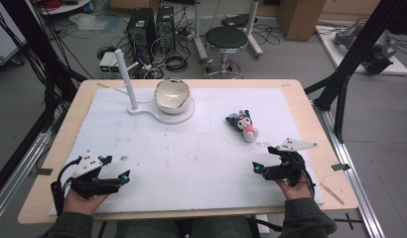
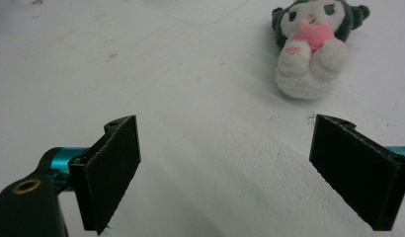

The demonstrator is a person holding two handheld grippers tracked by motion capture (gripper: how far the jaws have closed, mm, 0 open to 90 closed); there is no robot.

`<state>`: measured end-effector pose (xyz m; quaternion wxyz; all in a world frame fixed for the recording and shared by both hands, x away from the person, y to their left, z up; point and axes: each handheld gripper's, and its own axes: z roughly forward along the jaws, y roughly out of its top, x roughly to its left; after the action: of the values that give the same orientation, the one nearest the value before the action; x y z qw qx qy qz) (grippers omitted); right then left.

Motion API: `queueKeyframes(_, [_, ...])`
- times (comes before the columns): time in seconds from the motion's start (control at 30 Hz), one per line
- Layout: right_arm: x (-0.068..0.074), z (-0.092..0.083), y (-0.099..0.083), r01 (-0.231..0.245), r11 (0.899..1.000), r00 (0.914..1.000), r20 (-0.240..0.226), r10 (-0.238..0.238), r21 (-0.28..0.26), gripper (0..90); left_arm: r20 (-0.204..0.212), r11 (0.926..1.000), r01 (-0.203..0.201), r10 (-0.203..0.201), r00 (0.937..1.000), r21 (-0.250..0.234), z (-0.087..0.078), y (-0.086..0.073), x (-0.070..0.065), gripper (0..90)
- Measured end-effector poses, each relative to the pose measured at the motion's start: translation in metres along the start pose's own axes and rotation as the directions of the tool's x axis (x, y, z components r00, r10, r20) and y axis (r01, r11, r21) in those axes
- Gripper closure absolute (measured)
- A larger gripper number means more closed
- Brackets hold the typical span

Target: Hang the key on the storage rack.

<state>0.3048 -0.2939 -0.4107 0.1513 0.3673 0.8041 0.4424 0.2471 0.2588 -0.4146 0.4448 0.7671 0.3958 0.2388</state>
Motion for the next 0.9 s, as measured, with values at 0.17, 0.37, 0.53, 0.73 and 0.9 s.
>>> queueKeyframes(0.17, [-0.0016,0.0016,-0.0007,-0.005,1.000,1.0000,-0.002,0.005,0.003,11.3,0.008,1.0000,0.001,-0.001,1.0000,0.001,0.0021,0.0006,-0.0011,19.3])
queueKeyframes(0.37, [-0.0018,0.0013,-0.0025,-0.003,1.000,1.0000,-0.003,0.003,0.004,11.3,0.008,1.0000,-0.002,0.002,1.0000,0.000,0.0031,0.0014,-0.0022,19.3])
queueKeyframes(0.53, [-0.0023,0.0004,-0.0024,-0.004,1.000,1.0000,0.001,0.004,0.001,11.2,0.009,1.0000,-0.003,0.003,1.0000,-0.001,0.0025,0.0009,-0.0014,19.4])
queueKeyframes(0.73, [-0.0018,0.0005,-0.0022,-0.006,1.000,1.0000,-0.001,0.006,-0.005,11.3,0.012,1.0000,-0.003,0.004,0.9999,-0.005,0.0017,0.0006,-0.0016,19.4])
queueKeyframes(0.9, [-0.0005,0.0006,0.0006,-0.005,1.000,1.0000,-0.004,0.005,-0.006,11.2,0.009,0.9999,-0.011,0.011,0.9999,-0.005,0.0014,0.0008,-0.0028,19.4])
